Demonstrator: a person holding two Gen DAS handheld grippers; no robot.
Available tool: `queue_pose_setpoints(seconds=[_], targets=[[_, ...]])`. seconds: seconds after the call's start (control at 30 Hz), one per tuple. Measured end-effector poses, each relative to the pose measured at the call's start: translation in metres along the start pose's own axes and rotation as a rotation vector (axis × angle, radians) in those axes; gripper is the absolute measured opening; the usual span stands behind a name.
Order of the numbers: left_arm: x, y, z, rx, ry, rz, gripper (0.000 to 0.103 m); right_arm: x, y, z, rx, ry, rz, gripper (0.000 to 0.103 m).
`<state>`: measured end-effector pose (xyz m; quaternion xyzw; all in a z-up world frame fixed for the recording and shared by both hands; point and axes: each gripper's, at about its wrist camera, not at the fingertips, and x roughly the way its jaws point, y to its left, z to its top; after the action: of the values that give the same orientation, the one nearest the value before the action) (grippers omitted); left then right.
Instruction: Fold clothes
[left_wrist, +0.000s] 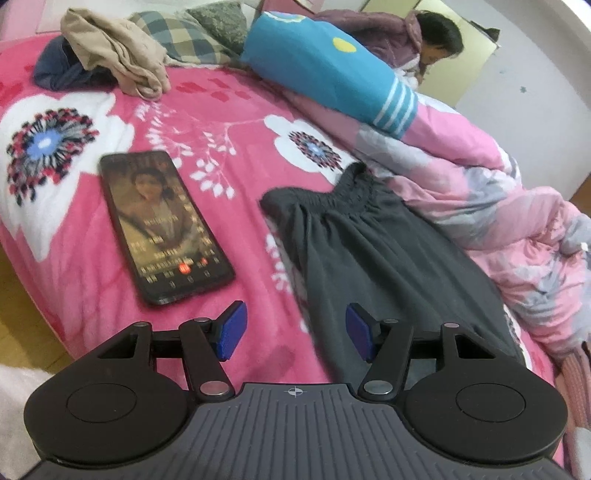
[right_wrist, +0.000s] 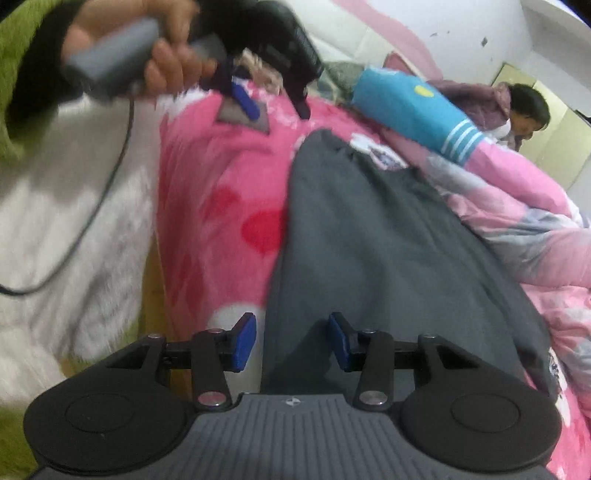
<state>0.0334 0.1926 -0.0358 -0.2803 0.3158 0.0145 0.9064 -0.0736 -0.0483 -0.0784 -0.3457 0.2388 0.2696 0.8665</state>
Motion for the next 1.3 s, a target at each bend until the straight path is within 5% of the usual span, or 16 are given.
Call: queue_pose_setpoints(seconds=[0.07, 0.13, 0.2, 0.83, 1.03, 1.3], targets=[[0.003, -0.002, -0.003, 0.005, 0.004, -0.023, 0.059, 0.001, -0.001, 0.0, 0.006, -0.008, -0.01, 0.03], [0.009, -0.004, -0.004, 0.007, -0.002, -0.031, 0.059, -0.003, -0.007, 0.002, 0.062, -0.016, -0.004, 0.007], [0.016, -0.005, -0.003, -0.004, -0.009, -0.023, 0.059, -0.007, -0.017, 0.003, 0.11, -0.029, -0.018, 0.004], [0.097, -0.018, 0.048, -0.126, -0.035, 0.131, 0.057, -0.035, -0.091, 0.017, 0.241, -0.137, -0.278, 0.001], [0.112, -0.027, 0.057, -0.108, -0.055, 0.165, 0.019, -0.032, -0.122, 0.017, 0.273, -0.153, -0.341, 0.001], [0.136, -0.067, 0.087, -0.097, -0.11, 0.074, 0.011, -0.005, -0.194, 0.021, 0.247, -0.17, -0.449, 0.001]])
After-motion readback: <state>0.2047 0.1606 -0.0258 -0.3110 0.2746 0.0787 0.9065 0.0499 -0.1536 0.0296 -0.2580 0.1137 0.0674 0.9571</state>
